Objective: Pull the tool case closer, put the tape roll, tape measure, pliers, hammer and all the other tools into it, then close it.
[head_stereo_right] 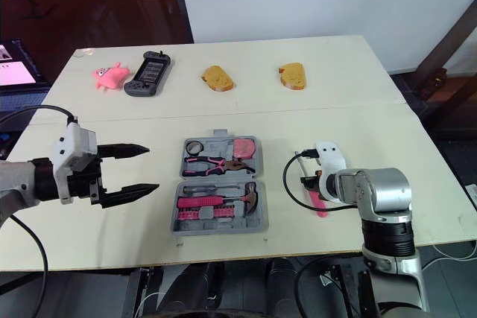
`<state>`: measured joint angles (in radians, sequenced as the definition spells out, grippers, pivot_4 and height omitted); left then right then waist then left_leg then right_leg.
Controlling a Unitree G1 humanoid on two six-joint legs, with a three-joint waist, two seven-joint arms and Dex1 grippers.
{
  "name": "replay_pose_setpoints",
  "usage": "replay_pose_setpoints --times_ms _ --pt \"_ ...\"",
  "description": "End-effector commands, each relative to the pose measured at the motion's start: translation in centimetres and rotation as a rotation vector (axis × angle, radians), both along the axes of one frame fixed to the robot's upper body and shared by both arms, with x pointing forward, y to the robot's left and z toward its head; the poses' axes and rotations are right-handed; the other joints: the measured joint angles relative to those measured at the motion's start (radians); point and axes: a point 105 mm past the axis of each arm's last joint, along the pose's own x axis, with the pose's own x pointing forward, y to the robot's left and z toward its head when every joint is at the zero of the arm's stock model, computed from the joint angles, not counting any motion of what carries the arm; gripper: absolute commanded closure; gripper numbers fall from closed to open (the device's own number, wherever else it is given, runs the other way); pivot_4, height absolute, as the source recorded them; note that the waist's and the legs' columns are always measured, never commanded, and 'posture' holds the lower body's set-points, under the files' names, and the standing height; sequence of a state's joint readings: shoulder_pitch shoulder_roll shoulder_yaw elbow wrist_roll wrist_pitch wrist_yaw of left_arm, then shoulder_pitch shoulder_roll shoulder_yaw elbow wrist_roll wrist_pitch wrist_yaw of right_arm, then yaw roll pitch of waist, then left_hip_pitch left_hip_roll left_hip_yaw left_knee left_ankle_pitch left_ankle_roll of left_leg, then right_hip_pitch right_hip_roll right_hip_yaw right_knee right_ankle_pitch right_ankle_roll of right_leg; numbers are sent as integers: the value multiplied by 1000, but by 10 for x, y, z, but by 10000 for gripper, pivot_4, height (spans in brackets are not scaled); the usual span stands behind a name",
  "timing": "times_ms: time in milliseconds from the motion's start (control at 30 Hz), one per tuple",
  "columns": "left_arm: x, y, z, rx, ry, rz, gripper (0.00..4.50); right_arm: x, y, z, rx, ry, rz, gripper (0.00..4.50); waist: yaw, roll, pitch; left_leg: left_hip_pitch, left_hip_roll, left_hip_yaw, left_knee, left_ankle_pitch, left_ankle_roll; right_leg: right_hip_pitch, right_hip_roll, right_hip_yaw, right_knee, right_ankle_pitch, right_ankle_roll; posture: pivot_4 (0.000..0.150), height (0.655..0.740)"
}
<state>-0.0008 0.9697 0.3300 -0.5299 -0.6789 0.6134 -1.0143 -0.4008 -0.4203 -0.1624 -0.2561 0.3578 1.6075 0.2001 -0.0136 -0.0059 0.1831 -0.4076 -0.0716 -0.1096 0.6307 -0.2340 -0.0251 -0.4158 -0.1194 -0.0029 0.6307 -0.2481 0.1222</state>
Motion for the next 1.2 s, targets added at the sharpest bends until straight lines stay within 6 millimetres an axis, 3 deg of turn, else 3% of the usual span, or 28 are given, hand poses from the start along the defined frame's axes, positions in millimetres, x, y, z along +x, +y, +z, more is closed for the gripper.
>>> replay_pose_setpoints --times_ms 33,67,100,133,333,533,600,700,767,867,1000,1200 --pt "-1 -2 3 4 -35 -12 0 -4 3 -3 -4 -2 -9 41339 0 0 0 0 0 0 0 0 0 0 0 0 0 0 0 1500 7400" --pt "-1 -2 3 4 -36 -14 0 -4 3 -4 -7 0 -17 41339 0 0 0 0 0 0 0 0 0 0 0 0 0 0 0 1500 7400" --pt "-1 -2 3 5 -36 -15 0 -3 2 -3 -7 -3 -19 31131 0 0 0 0 0 0 0 0 0 0 0 0 0 0 0 1500 7400" --pt "-1 -2 3 5 -37 -16 0 -3 2 -2 -6 -5 -19 28663 0 0 0 0 0 0 0 0 0 1 0 0 0 0 0 1500 7400" --pt "-2 -4 6 20 -102 -38 0 8 -6 22 37 -76 -40 298 2 0 0 1 0 0 1 0 0 2 0 0 0 0 0 1500 7400" --pt "-1 -4 6 29 -165 -30 0 16 -18 68 74 -127 82 298 -1 2 1 0 0 1 1 0 0 1 0 0 0 0 0 1500 7400" --pt "-1 -2 5 29 -177 -9 0 8 -5 90 87 -115 264 298 -2 3 2 0 1 1 0 0 0 1 0 0 -1 0 0 1500 7400" --pt "7 5 3 37 -218 62 0 -5 3 101 0 -68 457 298 -2 3 2 0 1 1 0 0 1 1 0 -1 -1 0 0 1500 7400" --pt "9 11 1 41 -231 88 0 -4 5 105 -214 -168 722 298 -1 2 3 0 1 1 0 0 1 1 1 -2 -1 0 0 1500 7400" --pt "7 11 -3 42 -235 87 0 -11 0 94 -534 -189 1150 298 -2 2 3 0 1 4 0 0 1 1 0 -3 -2 -1 2 1500 7400" --pt "3 6 -4 21 -224 68 0 8 0 88 -889 -241 1537 298 -9 -1 4 0 1 7 1 0 0 1 0 -1 -2 0 1 1500 7400" --pt "-12 3 -9 20 -193 31 0 24 11 66 -1181 -321 1992 298 -7 -1 5 -1 2 8 -1 1 -2 -4 0 0 0 1 1 1500 7400"
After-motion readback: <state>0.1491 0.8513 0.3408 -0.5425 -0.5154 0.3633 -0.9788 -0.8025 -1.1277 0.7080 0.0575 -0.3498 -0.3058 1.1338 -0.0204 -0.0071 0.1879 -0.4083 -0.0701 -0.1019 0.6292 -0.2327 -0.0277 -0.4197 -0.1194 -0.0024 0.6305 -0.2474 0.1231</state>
